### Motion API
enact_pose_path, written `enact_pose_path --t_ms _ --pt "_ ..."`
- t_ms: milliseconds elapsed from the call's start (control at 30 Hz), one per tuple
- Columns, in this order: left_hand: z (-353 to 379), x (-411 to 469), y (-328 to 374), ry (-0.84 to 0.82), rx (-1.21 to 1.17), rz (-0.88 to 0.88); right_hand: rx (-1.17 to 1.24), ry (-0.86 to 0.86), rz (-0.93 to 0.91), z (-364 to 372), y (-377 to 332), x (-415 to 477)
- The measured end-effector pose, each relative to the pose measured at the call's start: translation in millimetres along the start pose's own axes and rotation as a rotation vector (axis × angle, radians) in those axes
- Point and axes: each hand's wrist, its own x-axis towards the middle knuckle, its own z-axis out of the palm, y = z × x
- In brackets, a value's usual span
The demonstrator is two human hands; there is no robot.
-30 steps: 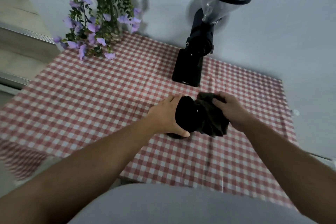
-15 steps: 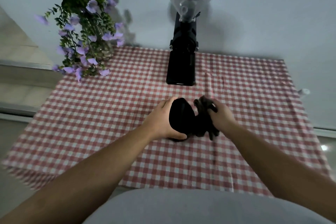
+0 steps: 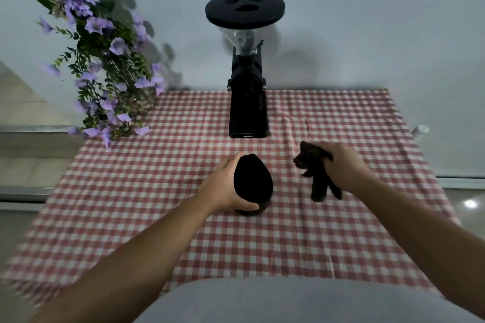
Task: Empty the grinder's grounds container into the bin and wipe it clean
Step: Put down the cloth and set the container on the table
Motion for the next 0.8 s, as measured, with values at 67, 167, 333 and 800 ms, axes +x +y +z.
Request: enact_pose_path --t_ms 67,167,333,800 --pt "0 -1 -2 0.0 0.01 0.021 -0.154 -0.034 -0.005 12 5 -12" --pt "2 -3 -5 0.001 0.006 0.034 -0.338 -0.456 -0.077 29 10 -30" --pt "5 -8 -7 0.024 -0.057 0.024 -0.397 -0.542 -0.1 23 5 -19" --pt "60 -59 0 0.482 -0.598 -0.292 0.357 -0.548 -0.089 58 -77 27"
